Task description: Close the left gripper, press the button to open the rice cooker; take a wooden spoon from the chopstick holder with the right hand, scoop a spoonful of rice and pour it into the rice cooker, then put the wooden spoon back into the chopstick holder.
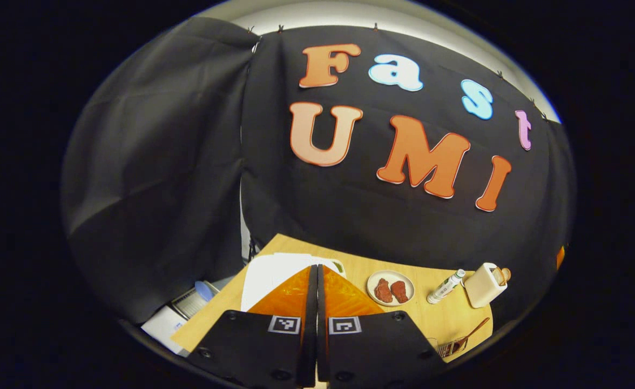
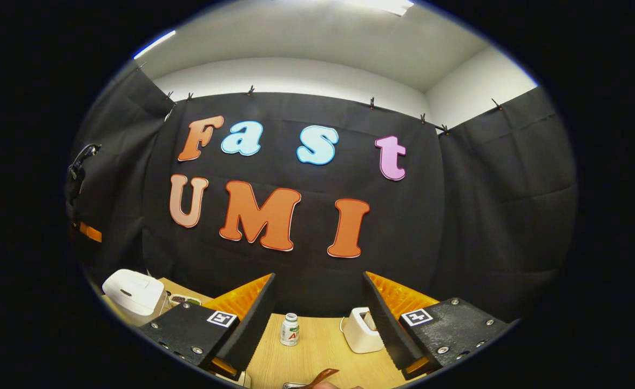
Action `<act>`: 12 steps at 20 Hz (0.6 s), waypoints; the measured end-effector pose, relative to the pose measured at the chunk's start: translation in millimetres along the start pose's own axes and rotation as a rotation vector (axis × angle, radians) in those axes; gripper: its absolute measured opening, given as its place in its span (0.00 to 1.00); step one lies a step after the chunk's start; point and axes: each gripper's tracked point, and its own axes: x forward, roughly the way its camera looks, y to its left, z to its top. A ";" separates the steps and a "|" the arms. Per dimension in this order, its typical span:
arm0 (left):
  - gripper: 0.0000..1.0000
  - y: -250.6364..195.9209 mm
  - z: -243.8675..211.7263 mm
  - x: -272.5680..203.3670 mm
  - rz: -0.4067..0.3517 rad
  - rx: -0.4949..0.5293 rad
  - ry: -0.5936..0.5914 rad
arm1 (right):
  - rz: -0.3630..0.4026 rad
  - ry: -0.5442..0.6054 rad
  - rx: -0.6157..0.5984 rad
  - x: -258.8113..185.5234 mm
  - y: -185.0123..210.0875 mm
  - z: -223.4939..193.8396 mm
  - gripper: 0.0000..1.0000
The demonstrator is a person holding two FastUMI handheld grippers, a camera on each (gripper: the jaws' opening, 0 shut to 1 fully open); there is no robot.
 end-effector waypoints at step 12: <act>0.05 8.9 -109.3 81.3 -0.075 -0.246 0.453 | -0.075 0.134 -0.021 -27.3 -8.5 -51.1 0.95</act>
